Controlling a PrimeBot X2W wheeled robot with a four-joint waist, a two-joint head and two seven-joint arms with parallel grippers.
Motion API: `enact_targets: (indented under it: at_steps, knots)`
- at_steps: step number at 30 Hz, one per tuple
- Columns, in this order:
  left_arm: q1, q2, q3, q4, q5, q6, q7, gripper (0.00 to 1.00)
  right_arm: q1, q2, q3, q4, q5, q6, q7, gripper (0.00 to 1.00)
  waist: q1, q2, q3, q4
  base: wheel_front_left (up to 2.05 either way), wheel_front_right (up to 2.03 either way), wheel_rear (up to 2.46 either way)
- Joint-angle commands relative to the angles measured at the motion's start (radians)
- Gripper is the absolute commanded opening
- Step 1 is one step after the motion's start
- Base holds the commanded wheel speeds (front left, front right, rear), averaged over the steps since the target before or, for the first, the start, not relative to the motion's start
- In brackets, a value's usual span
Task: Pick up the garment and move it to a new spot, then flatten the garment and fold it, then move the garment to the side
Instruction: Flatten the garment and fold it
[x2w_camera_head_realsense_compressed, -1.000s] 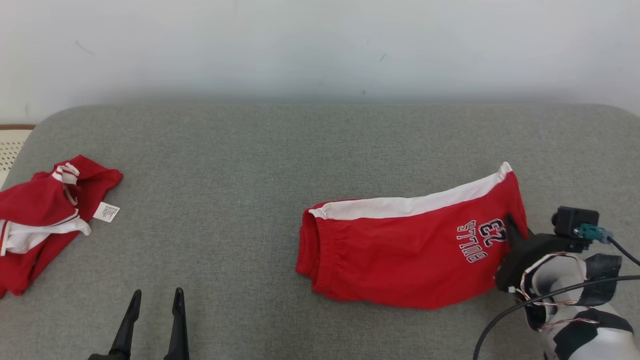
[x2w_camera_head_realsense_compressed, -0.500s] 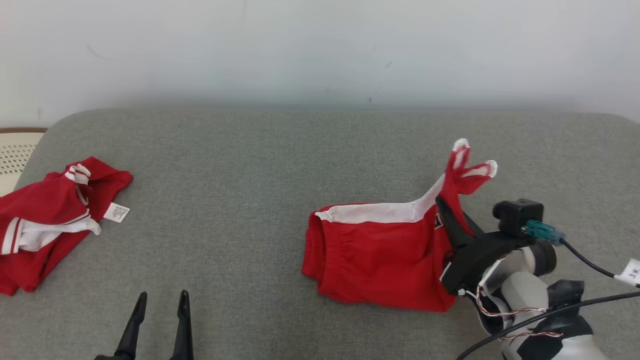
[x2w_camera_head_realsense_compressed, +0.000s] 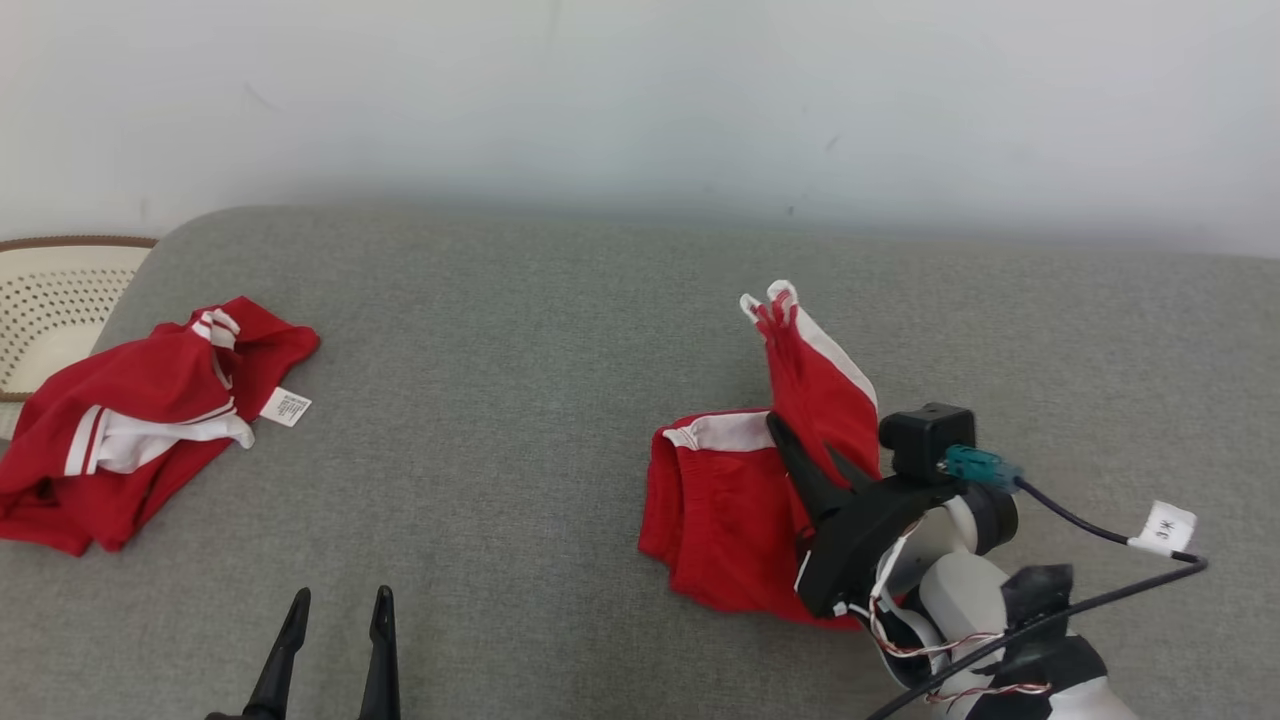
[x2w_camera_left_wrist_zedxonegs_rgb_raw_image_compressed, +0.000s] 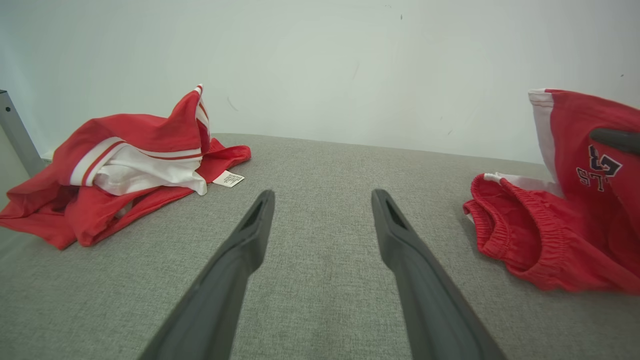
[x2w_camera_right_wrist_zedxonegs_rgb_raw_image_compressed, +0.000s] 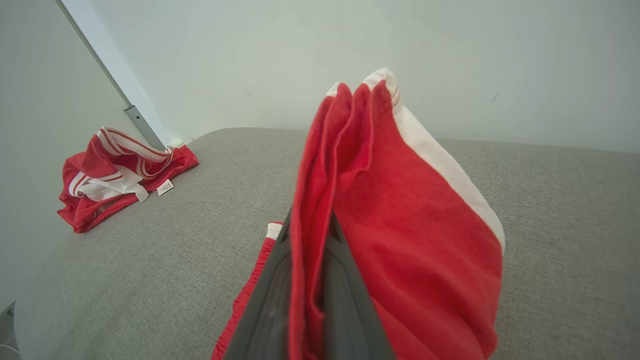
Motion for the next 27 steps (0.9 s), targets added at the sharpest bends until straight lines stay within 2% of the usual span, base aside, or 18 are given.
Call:
enact_targets:
  at_steps: [1, 6, 17, 19, 20, 24, 27]
  knots:
    - [0.001, 0.0, -0.004, 0.001, -0.012, 0.001, -0.004, 1.0, 0.009, 0.008, 0.012, 0.003, -0.015, -0.001, 0.016, 0.0, 0.0, 0.0, 0.003, 0.012, 0.0, 0.0, 0.0]
    - [-0.006, 0.0, -0.018, 0.001, -0.017, 0.008, -0.004, 1.0, 0.016, 0.031, 0.04, 0.008, -0.033, -0.001, 0.058, 0.0, 0.0, 0.0, 0.011, 0.037, 0.0, 0.0, 0.0]
    - [-0.015, 0.0, -0.015, 0.008, -0.029, 0.013, -0.004, 1.0, 0.064, 0.026, 0.054, -0.016, -0.049, -0.001, 0.109, 0.0, 0.0, 0.0, 0.022, 0.05, 0.0, 0.0, 0.0]
    - [-0.015, 0.0, -0.013, 0.008, -0.03, 0.013, -0.004, 1.0, 0.069, 0.032, 0.051, -0.022, -0.042, -0.001, 0.114, 0.64, 0.0, 0.0, 0.023, 0.048, 0.0, 0.0, 0.0]
    - [-0.014, 0.0, -0.011, 0.009, -0.029, 0.012, -0.004, 1.0, 0.077, 0.034, 0.051, -0.035, -0.029, -0.001, 0.115, 1.0, 0.0, 0.0, 0.023, 0.045, 0.0, 0.0, 0.0]
    - [-0.015, 0.0, -0.006, 0.013, -0.026, 0.008, -0.004, 1.0, 0.091, 0.021, 0.034, -0.082, 0.0, -0.001, 0.095, 1.0, 0.0, 0.0, 0.021, 0.04, 0.0, 0.0, 0.0]
    - [-0.013, 0.0, -0.002, 0.014, -0.024, 0.005, -0.004, 1.0, 0.107, -0.005, 0.002, -0.161, 0.059, -0.001, 0.075, 1.0, 0.0, 0.0, 0.019, 0.034, 0.0, 0.0, 0.0]
